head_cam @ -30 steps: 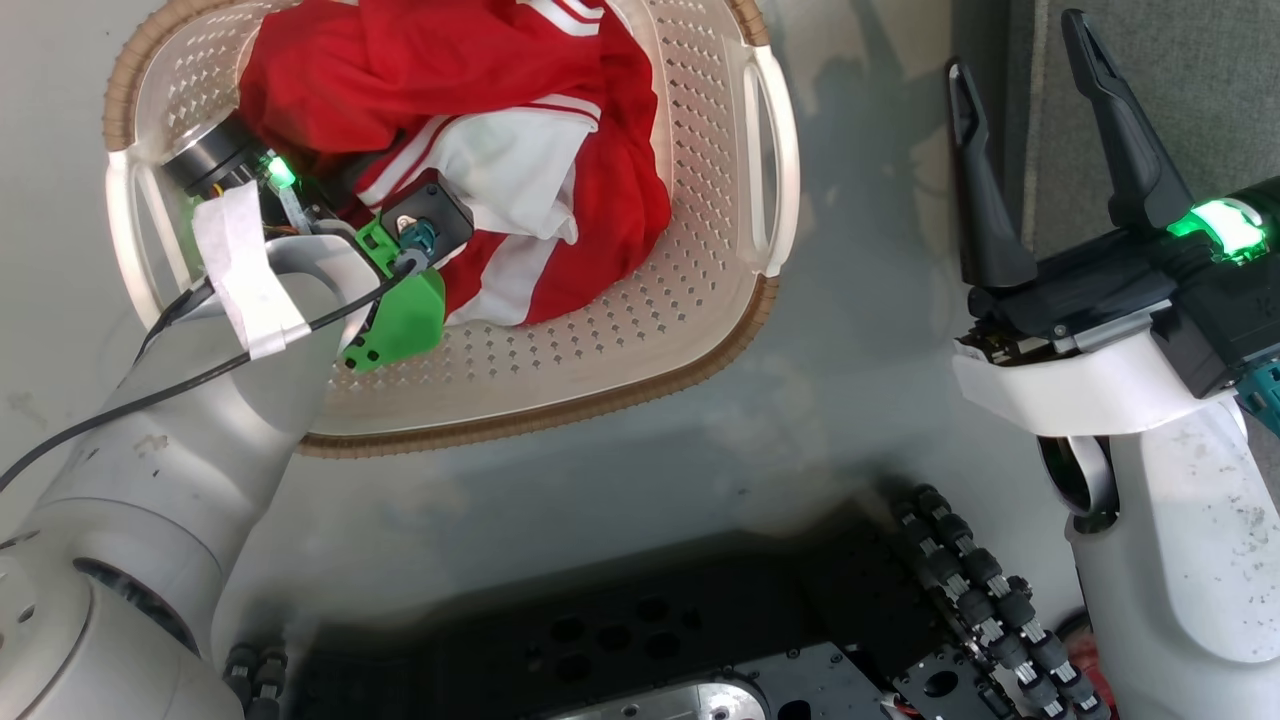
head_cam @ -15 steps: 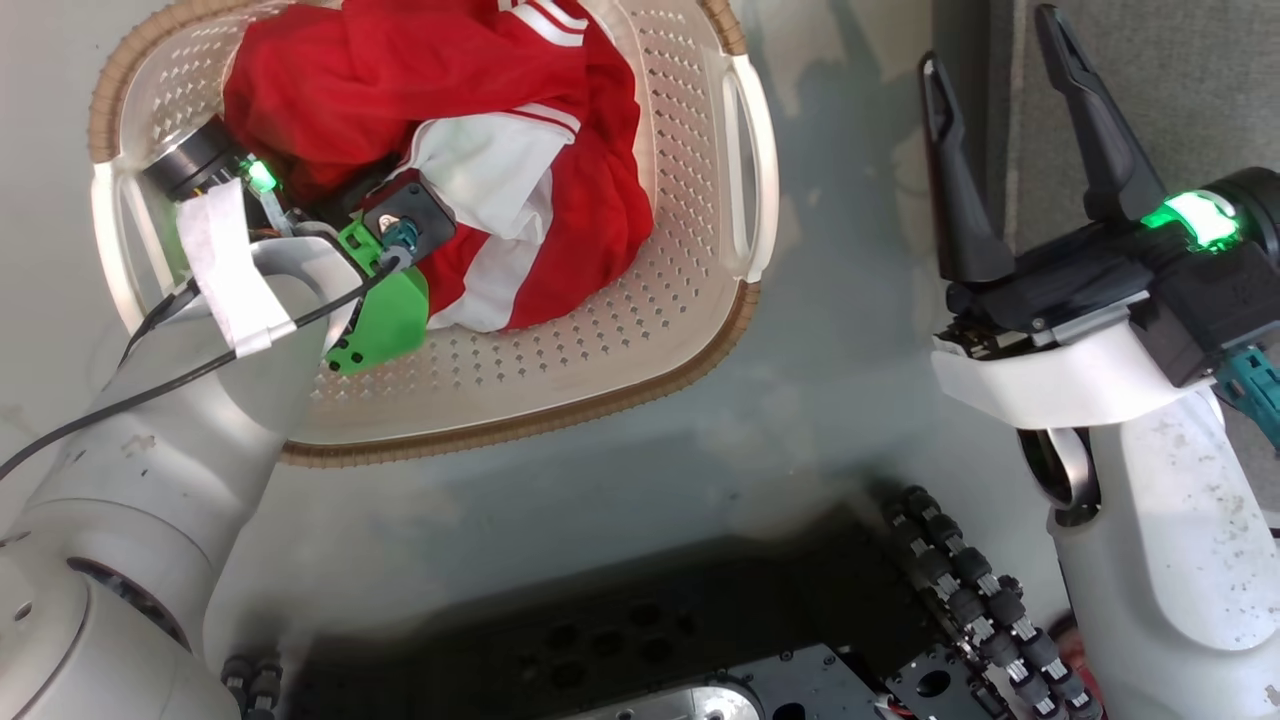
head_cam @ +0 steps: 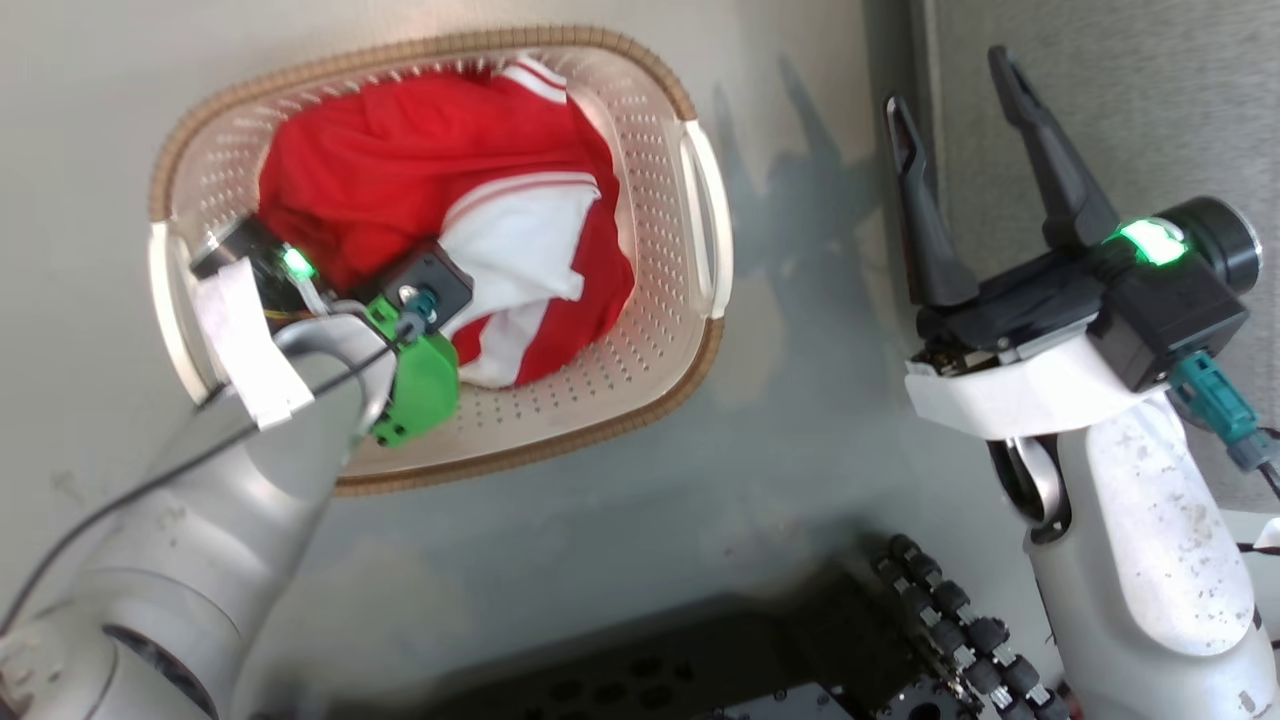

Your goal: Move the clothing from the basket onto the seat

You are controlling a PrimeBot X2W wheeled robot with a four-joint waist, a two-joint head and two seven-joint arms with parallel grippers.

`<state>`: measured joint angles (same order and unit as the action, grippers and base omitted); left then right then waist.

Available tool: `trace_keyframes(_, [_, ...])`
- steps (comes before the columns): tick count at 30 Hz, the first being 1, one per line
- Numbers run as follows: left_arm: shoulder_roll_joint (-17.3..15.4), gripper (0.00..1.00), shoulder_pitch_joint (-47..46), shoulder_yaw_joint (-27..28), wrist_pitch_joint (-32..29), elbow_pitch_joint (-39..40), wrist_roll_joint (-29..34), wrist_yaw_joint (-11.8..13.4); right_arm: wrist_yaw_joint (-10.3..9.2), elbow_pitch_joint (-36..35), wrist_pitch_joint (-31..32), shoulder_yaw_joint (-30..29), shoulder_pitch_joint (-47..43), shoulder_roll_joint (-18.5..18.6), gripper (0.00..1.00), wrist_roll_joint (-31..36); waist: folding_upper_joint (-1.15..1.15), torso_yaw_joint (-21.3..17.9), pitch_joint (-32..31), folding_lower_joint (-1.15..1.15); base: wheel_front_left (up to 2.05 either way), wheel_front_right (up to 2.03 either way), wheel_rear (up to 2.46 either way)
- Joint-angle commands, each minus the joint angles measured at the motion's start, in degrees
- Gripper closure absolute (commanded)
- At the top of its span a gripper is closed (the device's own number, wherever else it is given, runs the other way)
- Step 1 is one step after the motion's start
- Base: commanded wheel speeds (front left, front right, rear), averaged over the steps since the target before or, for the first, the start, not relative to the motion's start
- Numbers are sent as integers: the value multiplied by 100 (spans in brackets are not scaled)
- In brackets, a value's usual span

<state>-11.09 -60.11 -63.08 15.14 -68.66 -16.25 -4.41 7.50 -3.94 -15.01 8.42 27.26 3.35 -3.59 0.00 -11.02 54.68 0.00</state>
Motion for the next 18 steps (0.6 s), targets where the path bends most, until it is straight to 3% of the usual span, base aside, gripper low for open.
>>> trace_keyframes(1, [21, 100, 175, 57, 0, 77, -66, 56, -2, 53, -25, 8, -127, -5, 0, -40, 0, -24, -559, 0, 0, 0, 0])
trace_keyframes(18, [-5, 100, 2080, 1214, 2, 1862, -606, 490, -2, 772, -25, 154, -1225, 81, 0, -160, 0, 370, -3343, 0, 0, 0, 0])
